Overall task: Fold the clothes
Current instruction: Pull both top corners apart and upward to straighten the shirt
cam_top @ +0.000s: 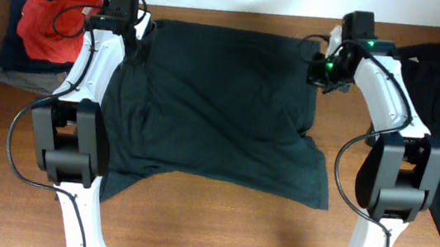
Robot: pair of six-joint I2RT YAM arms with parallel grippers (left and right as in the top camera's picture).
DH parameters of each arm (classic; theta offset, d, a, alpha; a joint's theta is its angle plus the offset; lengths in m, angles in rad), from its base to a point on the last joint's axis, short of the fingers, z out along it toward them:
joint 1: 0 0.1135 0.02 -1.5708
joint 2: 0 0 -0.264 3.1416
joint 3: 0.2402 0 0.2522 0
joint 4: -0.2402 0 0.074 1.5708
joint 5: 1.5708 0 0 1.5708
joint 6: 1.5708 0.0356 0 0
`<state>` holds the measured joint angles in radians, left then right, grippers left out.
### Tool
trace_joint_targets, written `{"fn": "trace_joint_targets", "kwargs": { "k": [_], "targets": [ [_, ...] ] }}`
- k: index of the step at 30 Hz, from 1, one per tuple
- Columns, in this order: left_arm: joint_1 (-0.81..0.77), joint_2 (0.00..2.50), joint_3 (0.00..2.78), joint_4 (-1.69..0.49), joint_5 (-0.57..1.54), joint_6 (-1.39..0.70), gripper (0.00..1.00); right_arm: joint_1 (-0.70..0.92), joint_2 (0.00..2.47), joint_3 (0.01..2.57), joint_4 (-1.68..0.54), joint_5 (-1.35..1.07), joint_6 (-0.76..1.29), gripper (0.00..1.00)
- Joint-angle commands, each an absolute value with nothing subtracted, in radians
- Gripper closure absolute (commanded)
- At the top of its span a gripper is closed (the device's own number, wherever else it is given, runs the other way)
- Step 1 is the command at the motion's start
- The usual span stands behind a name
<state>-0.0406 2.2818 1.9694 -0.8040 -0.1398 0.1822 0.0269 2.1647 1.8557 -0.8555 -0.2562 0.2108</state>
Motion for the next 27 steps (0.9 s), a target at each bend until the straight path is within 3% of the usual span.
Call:
{"fn": "trace_joint_targets", "kwargs": {
  "k": [1, 27],
  "targets": [
    [-0.041, 2.289, 1.985, -0.804, -0.154, 0.169, 0.94, 0.078, 2.187, 1.851, -0.81, -0.267, 0.233, 0.95],
    [-0.041, 2.289, 1.985, -0.831, -0.155, 0.17, 1.0, 0.047, 2.402, 1.851, -0.711, -0.002, 0.236, 0.96]
  ]
}}
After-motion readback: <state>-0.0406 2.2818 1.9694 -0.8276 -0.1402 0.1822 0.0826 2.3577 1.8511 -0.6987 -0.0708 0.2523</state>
